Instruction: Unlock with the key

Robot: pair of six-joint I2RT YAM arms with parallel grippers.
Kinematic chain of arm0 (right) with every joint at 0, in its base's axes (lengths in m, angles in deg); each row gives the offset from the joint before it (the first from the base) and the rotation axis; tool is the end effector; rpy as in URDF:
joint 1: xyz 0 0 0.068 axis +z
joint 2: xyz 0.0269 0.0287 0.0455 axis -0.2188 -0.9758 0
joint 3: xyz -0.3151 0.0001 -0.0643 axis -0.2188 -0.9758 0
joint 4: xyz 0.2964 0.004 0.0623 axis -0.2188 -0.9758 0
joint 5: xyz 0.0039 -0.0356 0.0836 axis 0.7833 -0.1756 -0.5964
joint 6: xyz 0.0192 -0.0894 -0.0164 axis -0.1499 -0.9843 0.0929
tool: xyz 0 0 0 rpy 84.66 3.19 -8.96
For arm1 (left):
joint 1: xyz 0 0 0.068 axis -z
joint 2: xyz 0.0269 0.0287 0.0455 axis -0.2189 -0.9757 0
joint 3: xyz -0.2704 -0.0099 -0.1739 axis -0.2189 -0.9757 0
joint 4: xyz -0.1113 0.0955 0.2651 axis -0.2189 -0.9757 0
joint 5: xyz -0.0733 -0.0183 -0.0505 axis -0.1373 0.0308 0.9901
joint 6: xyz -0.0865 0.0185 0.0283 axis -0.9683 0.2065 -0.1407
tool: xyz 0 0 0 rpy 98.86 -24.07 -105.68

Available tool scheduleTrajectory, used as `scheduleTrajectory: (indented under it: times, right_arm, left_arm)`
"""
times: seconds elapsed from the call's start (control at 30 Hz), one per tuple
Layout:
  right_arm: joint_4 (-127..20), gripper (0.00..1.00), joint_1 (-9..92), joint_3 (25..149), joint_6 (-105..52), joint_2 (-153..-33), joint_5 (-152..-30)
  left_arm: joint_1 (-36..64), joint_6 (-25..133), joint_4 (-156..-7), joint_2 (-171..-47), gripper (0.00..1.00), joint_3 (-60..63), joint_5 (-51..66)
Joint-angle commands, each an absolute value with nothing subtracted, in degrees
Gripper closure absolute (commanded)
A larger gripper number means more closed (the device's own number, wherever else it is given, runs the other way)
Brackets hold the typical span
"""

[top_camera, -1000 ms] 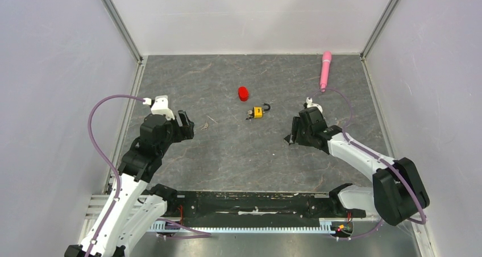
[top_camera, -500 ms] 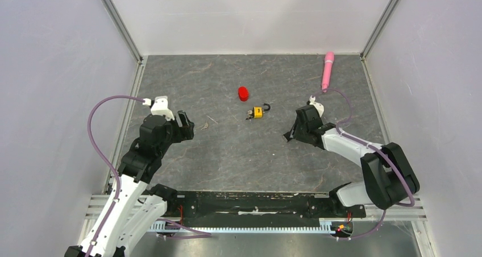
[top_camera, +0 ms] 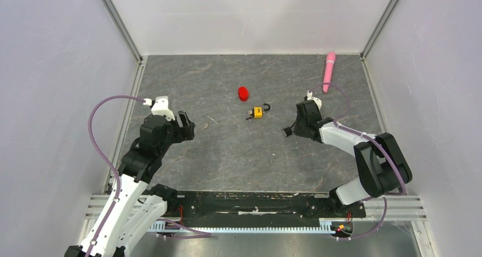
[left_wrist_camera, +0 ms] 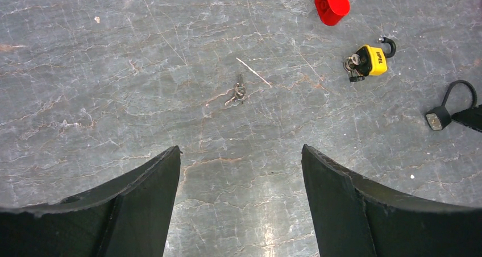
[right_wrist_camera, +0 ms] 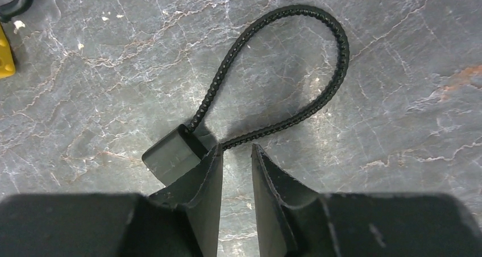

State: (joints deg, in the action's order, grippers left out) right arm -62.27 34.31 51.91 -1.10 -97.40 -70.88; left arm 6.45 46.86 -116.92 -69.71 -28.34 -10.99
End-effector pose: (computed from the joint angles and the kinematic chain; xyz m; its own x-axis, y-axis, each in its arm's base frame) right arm 0.3162 0.1061 0.1383 -0.7680 0.2592 -0.5857 0.2003 0.9658 0.1649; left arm 0.1807 -0.0467 0.3192 -0.4592 -0.1781 -0.8703 0.0222 0.9771 -0.2117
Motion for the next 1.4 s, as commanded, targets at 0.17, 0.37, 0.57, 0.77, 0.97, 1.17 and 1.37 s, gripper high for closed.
scheduleTrajectory:
  times: [0.17, 0.37, 0.57, 0.77, 0.97, 1.17, 1.37]
  right_arm:
    - [-64.7, 0.67, 32.3, 55.0, -10.3, -96.5, -69.5]
    - [-63.5, 0.64, 29.5, 56.7, -11.0, -99.4, -71.7]
    - [-62.3, 0.60, 28.7, 59.5, -11.9, -104.0, -73.8]
    - [-61.3, 0.59, 28.6, 63.0, -13.9, -109.0, -77.7]
    - [-61.3, 0.60, 28.6, 63.6, -14.2, -109.4, -78.5]
    - [-62.3, 0.59, 28.5, 62.8, -14.3, -106.1, -76.6]
    - [-62.2, 0.46, 28.5, 63.1, -14.6, -100.2, -76.2]
  left_arm:
    - [6.5, 50.6, -115.7, -69.7, 0.18, -28.4, -10.7]
    - [6.6, 50.6, -115.8, -69.8, 0.18, -28.4, -10.8]
    - [6.5, 50.6, -115.7, -69.9, 0.18, -28.4, -10.8]
    - [6.6, 50.6, -115.8, -70.0, 0.18, -28.5, -10.8]
    - [6.6, 50.6, -115.7, -70.3, 0.18, -28.5, -10.8]
    - [6.6, 50.6, -115.7, -71.0, 0.18, -28.4, -10.5]
    - [6.6, 50.5, -115.9, -75.2, 0.18, -28.2, -9.5]
